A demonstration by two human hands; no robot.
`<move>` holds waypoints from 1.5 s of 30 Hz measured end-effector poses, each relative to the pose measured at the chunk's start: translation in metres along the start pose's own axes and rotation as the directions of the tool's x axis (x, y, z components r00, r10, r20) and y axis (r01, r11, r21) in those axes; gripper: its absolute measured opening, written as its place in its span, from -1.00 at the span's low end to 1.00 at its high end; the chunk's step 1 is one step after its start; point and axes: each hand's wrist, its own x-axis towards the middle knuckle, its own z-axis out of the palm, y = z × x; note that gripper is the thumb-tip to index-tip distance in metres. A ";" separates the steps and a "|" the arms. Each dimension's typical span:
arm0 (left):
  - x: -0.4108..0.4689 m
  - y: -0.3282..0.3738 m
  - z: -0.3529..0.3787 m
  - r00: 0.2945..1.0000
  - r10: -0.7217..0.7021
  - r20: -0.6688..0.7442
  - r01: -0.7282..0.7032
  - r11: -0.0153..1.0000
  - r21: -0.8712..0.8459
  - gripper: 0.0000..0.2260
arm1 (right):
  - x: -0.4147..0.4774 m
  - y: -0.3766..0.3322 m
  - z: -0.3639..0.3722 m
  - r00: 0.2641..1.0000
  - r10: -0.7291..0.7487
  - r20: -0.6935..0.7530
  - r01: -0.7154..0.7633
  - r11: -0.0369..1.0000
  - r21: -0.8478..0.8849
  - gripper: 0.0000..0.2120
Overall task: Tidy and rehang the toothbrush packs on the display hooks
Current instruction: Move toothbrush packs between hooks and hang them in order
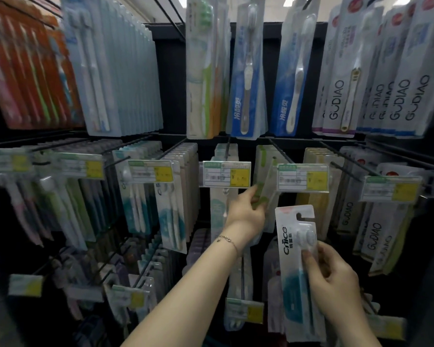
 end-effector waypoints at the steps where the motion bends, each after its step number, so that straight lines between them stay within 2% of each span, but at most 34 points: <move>1: -0.002 0.001 -0.005 1.000 -0.017 -0.008 0.017 1.000 -0.010 -0.56 | -0.001 -0.001 0.004 1.000 -0.017 -0.001 0.017 1.000 -0.003 -0.91; 6: -0.021 -0.002 -0.040 0.997 0.076 0.024 -0.075 0.997 -0.021 -0.78 | -0.012 -0.017 0.028 0.997 -0.077 0.021 0.077 0.997 0.002 -0.83; 9: -0.034 -0.009 -0.063 0.993 0.096 0.073 -0.090 0.993 -0.077 -0.85 | -0.019 -0.027 0.046 0.995 -0.084 0.056 0.083 0.996 0.027 -0.84; 13: -0.047 -0.027 -0.098 0.994 0.098 0.040 -0.095 0.993 -0.073 -0.84 | -0.030 -0.042 0.074 0.993 -0.083 0.079 0.076 0.993 0.090 -0.85; 18: -0.067 -0.060 -0.148 0.998 0.047 0.038 -0.042 0.991 -0.126 -0.69 | -0.041 -0.067 0.118 0.981 -0.127 0.145 0.109 0.986 0.124 -0.88; 27: -0.096 -0.111 -0.245 0.998 0.039 0.039 -0.035 0.995 -0.095 -0.82 | -0.062 -0.115 0.220 0.949 -0.200 0.243 0.155 0.969 0.192 -0.86; 35: -0.115 -0.149 -0.323 0.980 0.057 -0.190 -0.078 0.992 -0.103 -0.90 | -0.086 -0.158 0.298 0.896 -0.273 0.351 0.187 0.947 0.260 -0.89; 38: -0.122 -0.160 -0.349 0.953 0.017 -0.301 -0.079 0.977 -0.196 -0.89 | -0.094 -0.169 0.323 0.868 -0.293 0.400 0.192 0.943 0.274 -0.87; 45: -0.129 -0.182 -0.395 0.874 -0.084 -0.479 -0.055 0.961 -0.269 -0.86 | -0.112 -0.180 0.370 0.822 -0.280 0.496 0.227 0.960 0.166 -0.88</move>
